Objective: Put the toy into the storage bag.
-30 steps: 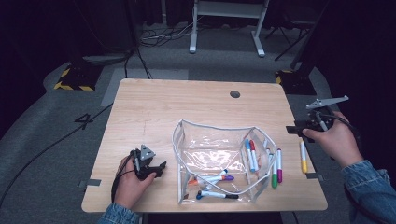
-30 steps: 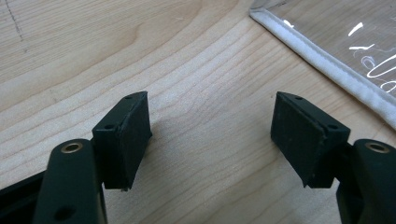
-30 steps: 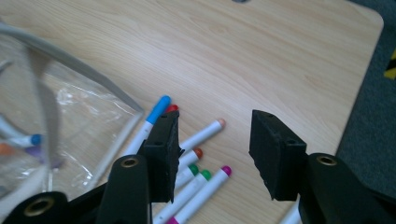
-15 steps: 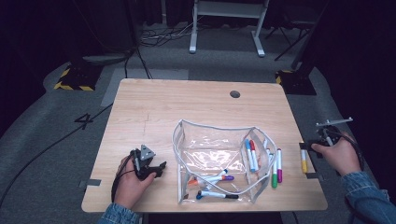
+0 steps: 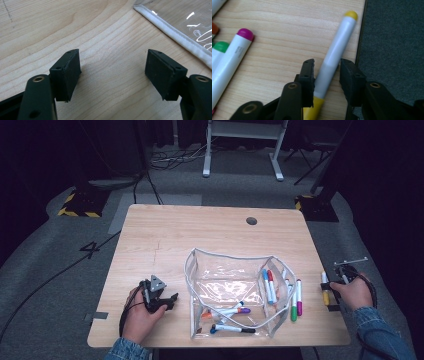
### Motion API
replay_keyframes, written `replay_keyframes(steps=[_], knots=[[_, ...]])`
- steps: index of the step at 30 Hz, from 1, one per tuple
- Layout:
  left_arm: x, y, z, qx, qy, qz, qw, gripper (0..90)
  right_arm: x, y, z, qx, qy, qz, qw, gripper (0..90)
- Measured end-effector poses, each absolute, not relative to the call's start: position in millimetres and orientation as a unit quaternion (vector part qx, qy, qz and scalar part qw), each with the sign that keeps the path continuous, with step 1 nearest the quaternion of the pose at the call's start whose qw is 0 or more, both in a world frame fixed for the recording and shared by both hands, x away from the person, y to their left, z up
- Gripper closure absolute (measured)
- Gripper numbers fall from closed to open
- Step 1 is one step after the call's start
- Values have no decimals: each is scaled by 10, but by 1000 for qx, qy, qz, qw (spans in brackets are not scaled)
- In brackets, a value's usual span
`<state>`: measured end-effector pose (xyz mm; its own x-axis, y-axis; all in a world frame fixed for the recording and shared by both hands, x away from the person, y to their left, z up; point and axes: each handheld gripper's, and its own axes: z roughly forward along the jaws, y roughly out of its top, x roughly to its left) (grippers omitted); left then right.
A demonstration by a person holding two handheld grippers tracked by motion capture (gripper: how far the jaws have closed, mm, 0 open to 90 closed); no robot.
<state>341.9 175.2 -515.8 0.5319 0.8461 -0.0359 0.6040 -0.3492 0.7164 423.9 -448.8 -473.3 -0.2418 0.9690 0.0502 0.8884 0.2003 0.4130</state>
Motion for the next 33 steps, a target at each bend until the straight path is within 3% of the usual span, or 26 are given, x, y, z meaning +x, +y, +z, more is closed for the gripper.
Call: replay_keyframes(steps=[4,12,23,33], knots=[[3419,1752,-5158,803,452,174,349,291,4244,-4472,-4744,612,761,180,117,762],[3419,1752,-5158,803,452,174,349,291,4242,-4420,-4628,614,759,183,115,771],[3419,1752,-5158,803,452,174,349,291,4184,-4254,-3994,570,779,225,134,771],[3419,1752,-5158,803,451,174,349,291,4083,-3745,-3278,490,817,265,148,770]])
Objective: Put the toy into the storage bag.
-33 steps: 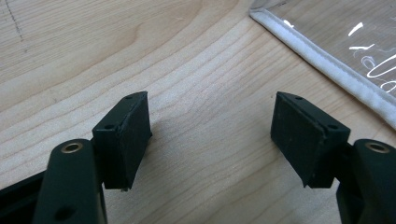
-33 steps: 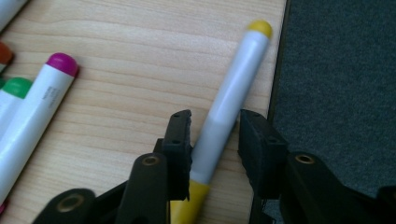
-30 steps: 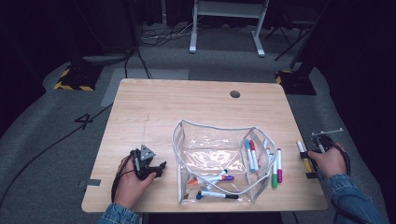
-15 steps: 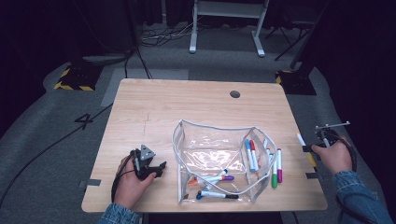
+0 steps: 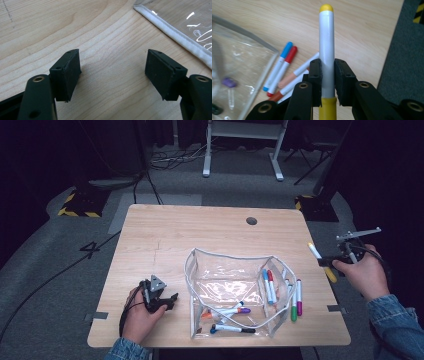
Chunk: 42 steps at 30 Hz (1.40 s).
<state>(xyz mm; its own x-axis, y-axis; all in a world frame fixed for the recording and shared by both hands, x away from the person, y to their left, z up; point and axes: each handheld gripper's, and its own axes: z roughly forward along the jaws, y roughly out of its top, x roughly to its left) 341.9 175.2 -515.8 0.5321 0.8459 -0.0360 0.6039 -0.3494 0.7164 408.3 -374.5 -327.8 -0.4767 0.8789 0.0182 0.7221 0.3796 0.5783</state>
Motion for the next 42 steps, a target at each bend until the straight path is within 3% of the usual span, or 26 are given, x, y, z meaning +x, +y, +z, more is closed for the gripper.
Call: replay_keyframes(steps=[11,20,30,42], knots=[[3420,1753,-5158,803,451,174,348,291,3934,-3070,-2778,399,858,289,144,770],[3418,1751,-5158,802,453,174,349,291,3759,-2496,-2625,316,894,294,123,771],[3420,1754,-5157,803,451,176,348,291,3590,-1989,-2639,245,923,284,88,770],[3419,1753,-5157,803,452,175,348,291,3501,-1450,-3002,178,953,240,41,770]])
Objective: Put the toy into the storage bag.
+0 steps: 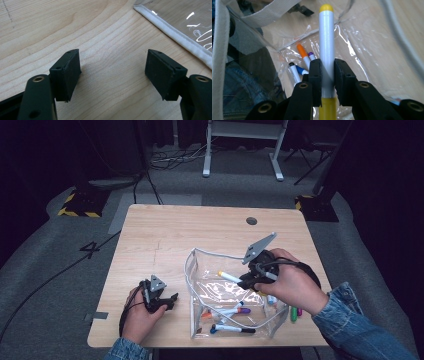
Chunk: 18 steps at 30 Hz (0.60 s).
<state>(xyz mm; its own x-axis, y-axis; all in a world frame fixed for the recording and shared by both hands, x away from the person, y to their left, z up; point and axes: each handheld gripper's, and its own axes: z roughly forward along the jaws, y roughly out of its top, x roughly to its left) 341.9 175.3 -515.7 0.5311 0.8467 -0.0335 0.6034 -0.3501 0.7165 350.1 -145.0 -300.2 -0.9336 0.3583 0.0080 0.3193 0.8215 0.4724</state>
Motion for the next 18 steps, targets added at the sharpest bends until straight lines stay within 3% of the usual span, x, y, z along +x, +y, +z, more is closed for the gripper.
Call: replay_keyframes(steps=[18], knots=[[3420,1754,-5157,803,451,176,348,291,3436,-1021,-3602,132,978,159,-5,770]])
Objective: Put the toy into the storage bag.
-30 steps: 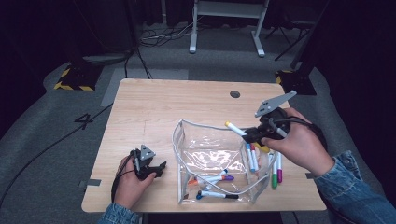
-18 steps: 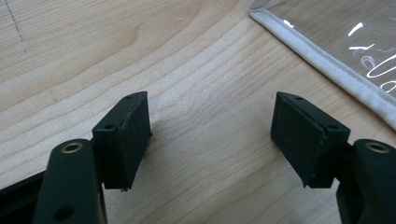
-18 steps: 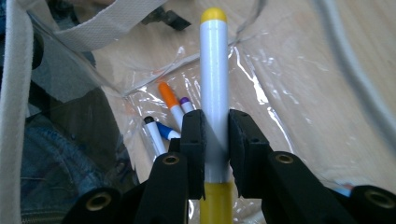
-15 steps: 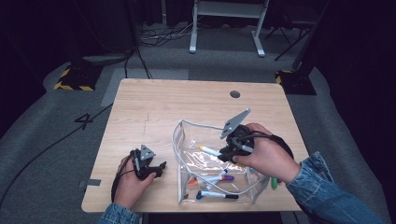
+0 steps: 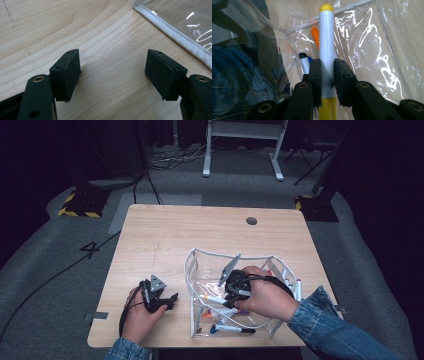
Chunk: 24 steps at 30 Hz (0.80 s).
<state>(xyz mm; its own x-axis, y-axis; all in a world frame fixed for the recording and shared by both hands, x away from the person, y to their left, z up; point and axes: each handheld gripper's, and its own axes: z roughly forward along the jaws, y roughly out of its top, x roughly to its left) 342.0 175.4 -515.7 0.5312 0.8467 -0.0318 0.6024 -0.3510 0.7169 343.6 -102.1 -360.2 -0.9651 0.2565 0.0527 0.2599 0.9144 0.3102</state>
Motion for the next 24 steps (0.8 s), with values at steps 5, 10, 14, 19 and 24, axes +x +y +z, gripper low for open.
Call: replay_keyframes(steps=[5,10,14,19,24], knots=[[3419,1755,-5157,803,451,174,348,291,3421,-957,-3712,-119,-983,-140,12,770],[3419,1755,-5156,803,452,174,348,290,3394,-912,-3818,-106,-987,-115,24,770],[3419,1755,-5157,803,451,174,348,290,3375,-886,-3871,-98,-989,-109,30,769],[3420,1755,-5157,803,451,175,348,290,3383,-888,-3885,-105,-986,-123,44,653],[3420,1755,-5156,803,451,175,348,290,3393,-924,-3721,-115,-981,-155,23,609]])
